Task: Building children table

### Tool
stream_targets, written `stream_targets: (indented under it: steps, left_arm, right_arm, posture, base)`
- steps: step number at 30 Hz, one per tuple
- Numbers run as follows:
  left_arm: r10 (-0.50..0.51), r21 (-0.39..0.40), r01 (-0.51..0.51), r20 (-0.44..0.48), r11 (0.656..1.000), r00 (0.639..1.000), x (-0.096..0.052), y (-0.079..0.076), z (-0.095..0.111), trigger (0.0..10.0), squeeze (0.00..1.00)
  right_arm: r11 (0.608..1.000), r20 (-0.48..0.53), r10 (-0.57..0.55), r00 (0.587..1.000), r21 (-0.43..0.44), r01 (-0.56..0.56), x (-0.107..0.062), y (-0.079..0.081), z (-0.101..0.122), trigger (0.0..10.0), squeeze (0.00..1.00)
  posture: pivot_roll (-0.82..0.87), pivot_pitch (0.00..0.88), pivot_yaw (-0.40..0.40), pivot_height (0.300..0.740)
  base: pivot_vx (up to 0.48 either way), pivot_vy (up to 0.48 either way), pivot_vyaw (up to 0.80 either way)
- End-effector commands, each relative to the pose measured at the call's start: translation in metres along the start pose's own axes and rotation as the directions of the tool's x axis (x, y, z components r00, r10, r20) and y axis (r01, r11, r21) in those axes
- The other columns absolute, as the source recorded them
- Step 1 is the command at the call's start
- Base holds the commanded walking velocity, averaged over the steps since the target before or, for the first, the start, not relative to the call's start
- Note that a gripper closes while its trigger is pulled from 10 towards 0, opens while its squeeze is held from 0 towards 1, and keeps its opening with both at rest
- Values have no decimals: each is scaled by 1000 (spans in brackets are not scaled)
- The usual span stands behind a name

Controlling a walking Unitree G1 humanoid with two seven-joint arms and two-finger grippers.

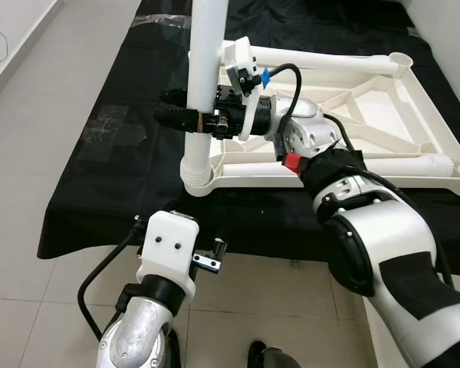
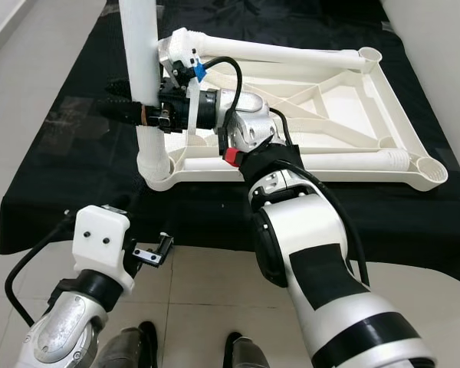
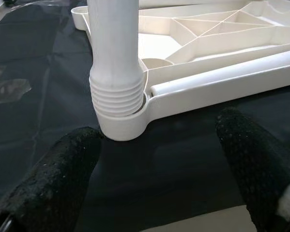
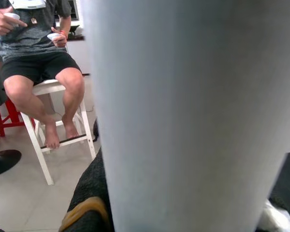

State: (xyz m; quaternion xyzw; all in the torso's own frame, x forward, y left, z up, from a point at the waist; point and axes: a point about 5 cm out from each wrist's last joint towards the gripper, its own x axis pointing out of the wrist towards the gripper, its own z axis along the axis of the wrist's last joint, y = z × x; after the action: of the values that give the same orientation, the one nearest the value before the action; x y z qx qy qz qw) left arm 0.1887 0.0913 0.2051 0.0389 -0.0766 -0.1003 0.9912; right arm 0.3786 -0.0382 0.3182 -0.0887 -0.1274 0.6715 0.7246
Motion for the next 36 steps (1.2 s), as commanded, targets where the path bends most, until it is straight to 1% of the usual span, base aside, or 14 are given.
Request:
stream_targets:
  steps: [1,7,10,12,17,19,23,24,25,28,29,31,34,36]
  left_arm:
    - [17,17,-17,-24,1000,1000,-4,3,-3,10000,0]
    - [12,26,-11,-21,1000,1000,-3,2,-3,10000,0]
    - [14,23,-13,-18,1000,1000,-1,3,-2,10000,0]
    - [15,22,-14,-18,1000,1000,-1,3,-2,10000,0]
    - [19,25,-19,-15,1000,1000,-1,3,-2,10000,0]
    - [20,28,-20,-14,999,1000,-1,4,-2,10000,0]
    - [23,31,-22,-11,999,1000,-1,3,-1,10000,0]
    - [26,30,-25,-9,999,1000,-1,3,0,10000,0]
    - [26,30,-25,-9,999,1000,-1,3,0,10000,0]
    - [30,28,-30,-7,999,1000,-3,3,1,10000,0]
    - [30,28,-30,-7,999,1000,-3,3,1,10000,0]
    - [31,27,-31,-5,999,999,-4,2,2,10000,0]
    - [31,28,-31,-4,999,1000,-5,1,3,10000,0]
    - [27,27,-27,-2,999,1000,-4,0,3,10000,0]
  right_arm:
    - [999,-94,26,995,37,-23,-1,6,-21,10000,0]
    - [999,-123,46,991,33,-42,-2,6,-23,10000,0]
    - [995,-177,97,979,24,-94,-1,11,-30,10000,0]
    - [994,-186,111,976,25,-108,0,12,-31,10000,0]
    - [989,-230,149,962,24,-147,9,18,-37,10000,0]
    - [988,-227,157,961,34,-153,11,19,-38,10000,0]
    - [979,-193,201,960,80,-188,15,23,-39,10000,0]
    - [968,-143,233,962,125,-216,17,25,-39,10000,0]
    - [968,-143,233,962,125,-216,17,25,-39,10000,0]
    - [950,-60,254,965,201,-237,20,27,-37,10000,0]
    - [950,-60,254,965,201,-237,20,27,-37,10000,0]
    - [941,-17,250,968,241,-239,22,28,-36,10000,0]
    - [936,14,243,970,259,-238,25,28,-36,10000,0]
    - [936,2,261,965,244,-253,26,30,-36,10000,0]
  posture:
    - [168,314,-89,740]
    - [167,314,-90,740]
    - [159,310,-91,740]
    - [159,310,-91,740]
    - [160,316,-99,740]
    - [160,316,-99,740]
    - [158,321,-107,740]
    - [159,326,-109,740]
    - [159,326,-109,740]
    - [161,332,-123,740]
    - [161,332,-123,740]
    - [165,333,-130,740]
    - [164,333,-133,740]
    - [168,332,-133,740]
  base:
    - [0,0,0]
    - [0,0,0]
    - [0,0,0]
    - [0,0,0]
    - [0,0,0]
    - [0,0,0]
    - [0,0,0]
    - [0,0,0]
    - [0,0,0]
    - [0,0,0]
    - [0,0,0]
    - [0,0,0]
    - [0,0,0]
    - [0,0,0]
